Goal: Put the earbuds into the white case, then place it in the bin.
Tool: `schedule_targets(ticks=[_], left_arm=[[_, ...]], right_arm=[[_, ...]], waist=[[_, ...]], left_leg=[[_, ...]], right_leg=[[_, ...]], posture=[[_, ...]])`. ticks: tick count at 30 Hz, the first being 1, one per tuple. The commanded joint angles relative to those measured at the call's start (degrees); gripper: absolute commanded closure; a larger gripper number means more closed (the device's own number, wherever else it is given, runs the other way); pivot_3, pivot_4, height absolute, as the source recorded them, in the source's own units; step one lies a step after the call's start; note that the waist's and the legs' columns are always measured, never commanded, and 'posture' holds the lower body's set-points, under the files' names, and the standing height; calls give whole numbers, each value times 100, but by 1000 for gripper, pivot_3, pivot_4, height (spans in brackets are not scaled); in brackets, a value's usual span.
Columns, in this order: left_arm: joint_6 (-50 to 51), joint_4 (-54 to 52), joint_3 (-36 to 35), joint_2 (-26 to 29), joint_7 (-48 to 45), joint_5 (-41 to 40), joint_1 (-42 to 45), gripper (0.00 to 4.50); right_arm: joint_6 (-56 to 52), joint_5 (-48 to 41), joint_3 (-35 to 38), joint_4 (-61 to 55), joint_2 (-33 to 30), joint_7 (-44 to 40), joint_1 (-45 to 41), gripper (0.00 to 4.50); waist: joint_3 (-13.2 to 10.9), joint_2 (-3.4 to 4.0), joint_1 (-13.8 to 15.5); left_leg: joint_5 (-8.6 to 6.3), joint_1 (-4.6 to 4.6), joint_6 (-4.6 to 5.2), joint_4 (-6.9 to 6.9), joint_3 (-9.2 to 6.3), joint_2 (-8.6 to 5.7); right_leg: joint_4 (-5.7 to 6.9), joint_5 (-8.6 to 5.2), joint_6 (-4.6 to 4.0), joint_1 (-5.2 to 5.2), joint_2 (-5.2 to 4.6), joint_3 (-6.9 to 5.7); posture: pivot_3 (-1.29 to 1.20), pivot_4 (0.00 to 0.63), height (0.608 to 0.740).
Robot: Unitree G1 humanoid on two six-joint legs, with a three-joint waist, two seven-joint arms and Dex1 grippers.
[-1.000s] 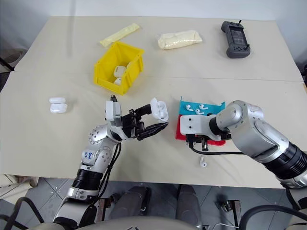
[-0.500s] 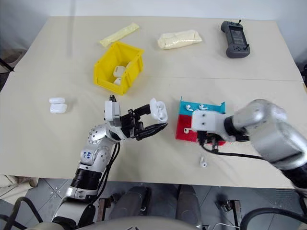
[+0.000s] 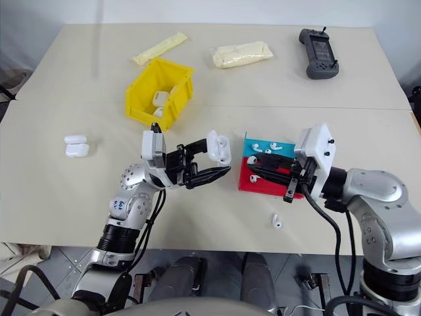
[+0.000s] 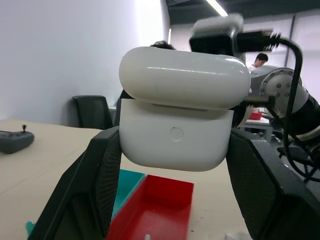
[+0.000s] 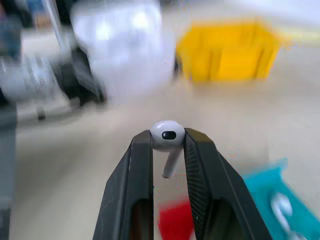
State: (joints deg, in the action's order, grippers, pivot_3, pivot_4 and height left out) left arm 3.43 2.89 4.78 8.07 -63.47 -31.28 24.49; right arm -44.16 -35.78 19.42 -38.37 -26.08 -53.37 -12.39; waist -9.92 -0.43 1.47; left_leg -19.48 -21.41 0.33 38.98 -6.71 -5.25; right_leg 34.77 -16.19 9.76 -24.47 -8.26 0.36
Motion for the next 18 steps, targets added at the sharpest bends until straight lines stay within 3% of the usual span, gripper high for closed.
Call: schedule_targets(ticks=[1,8,18], left_arm=[[153,-293,5,32,-70,-211,37,1729],[459,-539,31,133,-90,-337,-34,1729],[681,-724,42,163,-50,-408,0,1729]], right_arm=[[487,-719,245,-303,529,515,154,4015],[974,-1298,-105,-235,995,1120,194,4015],[1496,-1243,-921,86,1141,1362,140,4015]], waist=[[0,3,-4],[0,4,-13],[0,5,-18]], left_leg=[[0,0,-1,1,1,0],[0,1,0,0,0,-4],[0,3,0,-2,0,-4]], right_leg=[[0,0,0,0,1,1],[20,0,-1,0,-2,3],[20,0,-2,-1,0,4]], posture=[[0,150,740],[0,150,740],[0,150,740]])
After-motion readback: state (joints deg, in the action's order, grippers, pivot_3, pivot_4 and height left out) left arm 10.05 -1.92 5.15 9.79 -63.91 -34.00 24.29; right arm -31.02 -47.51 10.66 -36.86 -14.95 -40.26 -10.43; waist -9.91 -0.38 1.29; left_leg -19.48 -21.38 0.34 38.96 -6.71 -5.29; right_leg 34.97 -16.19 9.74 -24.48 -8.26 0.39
